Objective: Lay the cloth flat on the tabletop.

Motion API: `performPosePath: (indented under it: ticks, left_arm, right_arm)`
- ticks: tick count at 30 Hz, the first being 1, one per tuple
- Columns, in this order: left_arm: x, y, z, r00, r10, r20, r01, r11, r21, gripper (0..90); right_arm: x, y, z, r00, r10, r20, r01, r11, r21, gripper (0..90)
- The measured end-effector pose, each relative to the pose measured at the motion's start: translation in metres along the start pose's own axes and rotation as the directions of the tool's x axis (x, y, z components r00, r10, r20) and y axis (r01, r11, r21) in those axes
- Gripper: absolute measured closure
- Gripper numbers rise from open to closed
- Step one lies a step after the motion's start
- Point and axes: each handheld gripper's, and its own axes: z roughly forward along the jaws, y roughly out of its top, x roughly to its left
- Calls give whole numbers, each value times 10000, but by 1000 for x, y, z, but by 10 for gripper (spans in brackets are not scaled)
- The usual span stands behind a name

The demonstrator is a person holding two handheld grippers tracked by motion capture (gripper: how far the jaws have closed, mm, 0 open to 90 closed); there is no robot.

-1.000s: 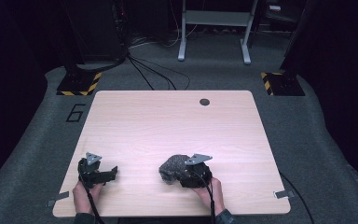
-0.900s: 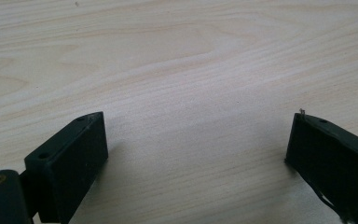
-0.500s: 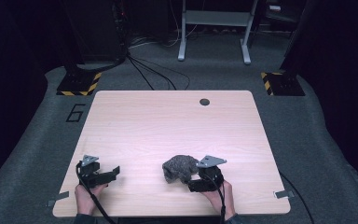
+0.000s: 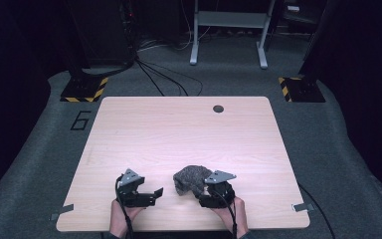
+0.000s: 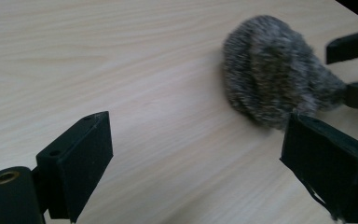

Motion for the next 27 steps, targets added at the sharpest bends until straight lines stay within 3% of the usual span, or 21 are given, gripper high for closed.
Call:
performPosePath:
  ticks: [2,6,11,15,17,19,21,27]
  left_arm:
    - [-7,1,7,9992,98,377,-104,9998,172,98]
    - [-18,2,19,9968,397,695,-416,9988,268,136]
    - [-26,4,32,9935,382,1071,-423,9984,365,195]
    - [-31,3,42,9952,588,782,-626,9969,477,391]
    - [-32,3,45,9951,638,753,-671,9968,432,494]
    - [-33,4,45,9953,638,734,-662,9973,303,653]
    - [-32,5,43,9946,830,626,-849,9960,282,738]
    - [-22,11,29,9945,993,342,-996,9950,77,803]
  right_arm:
    - [-1,-1,1,9999,-98,27,98,9999,48,415]
    - [2,-4,5,10000,-65,-4,65,9999,148,447]
    - [6,-4,13,9996,-294,34,293,9989,359,605]
    - [7,-5,17,9995,-321,-70,324,9988,380,781]
    - [7,-4,17,9993,-364,-92,367,9986,378,822]
    - [7,-4,15,9992,-402,-8,402,9988,293,844]
    - [6,-2,9,9987,-501,109,499,9986,198,850]
    - [-4,10,-13,9953,-658,716,686,9970,-371,857]
